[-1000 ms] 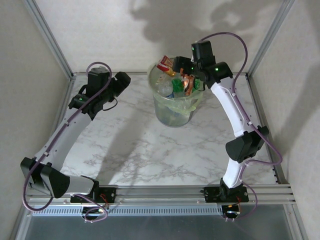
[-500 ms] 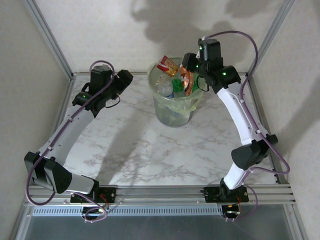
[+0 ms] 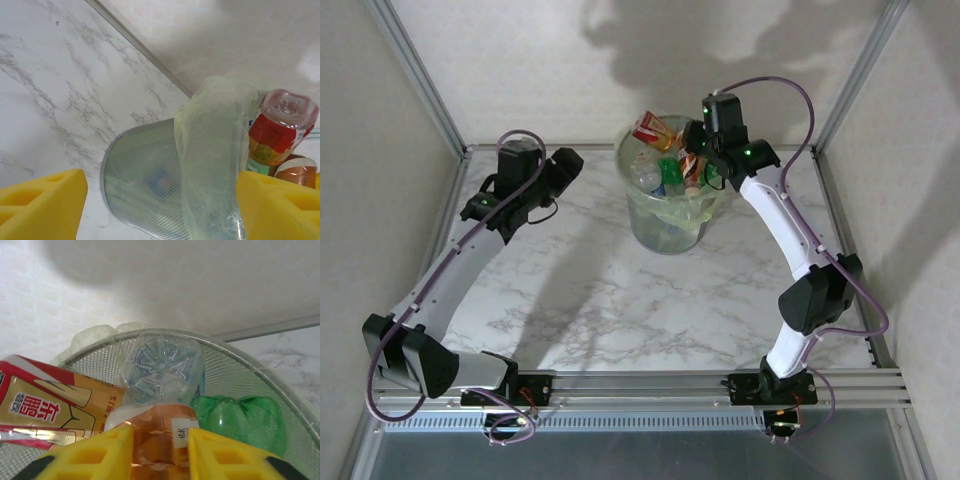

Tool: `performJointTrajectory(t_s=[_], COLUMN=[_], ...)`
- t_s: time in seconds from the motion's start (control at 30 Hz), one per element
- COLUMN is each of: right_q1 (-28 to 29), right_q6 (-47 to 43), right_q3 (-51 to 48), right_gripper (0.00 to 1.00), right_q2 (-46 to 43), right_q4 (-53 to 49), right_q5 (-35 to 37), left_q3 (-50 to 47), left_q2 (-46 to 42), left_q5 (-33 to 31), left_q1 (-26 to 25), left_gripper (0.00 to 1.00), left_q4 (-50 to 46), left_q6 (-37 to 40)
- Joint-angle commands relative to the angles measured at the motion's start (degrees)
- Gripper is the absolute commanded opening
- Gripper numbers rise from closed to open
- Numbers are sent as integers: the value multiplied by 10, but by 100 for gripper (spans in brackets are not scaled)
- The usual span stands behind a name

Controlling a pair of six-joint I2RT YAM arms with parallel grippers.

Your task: Put the plastic bottles in the bin

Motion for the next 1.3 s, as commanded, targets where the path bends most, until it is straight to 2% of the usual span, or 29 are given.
performJointTrajectory(t_s=[0.0,0.23,0.33,0.4,0.6,0.73,0.93,1.27], right_q1=[9,19,26,31,35,37,39,53], right_q6=[-9,-13,-13,-16,-15,-18,-22,-29], right_q3=[15,70,79,82,92,103,127,151], right_gripper=[43,64,68,67,44,42,41,42], right_q2=[-13,-29,-13,-1,45,75,113,76], right_q4=[-54,-38,-26,-11,51,78,60,29], right_q5=[9,1,-27,-45,-84,-91,-95,-59], left_q3=[-12,0,2,-5,-34,-52,-67,-61], left_q2=[-19,-31,-36,-34,-29,-32,-27,-28], left_q5=[3,-7,-16,-18,-17,-22,-17,-6], left_q1=[5,5,7,8,9,11,12,13], left_gripper=[77,78,78,78,78,78,78,78], left_q4=[5,-12,-5,5,22,17,21,18], left_q6=[-10,-7,-5,-9,-6,8,16,18])
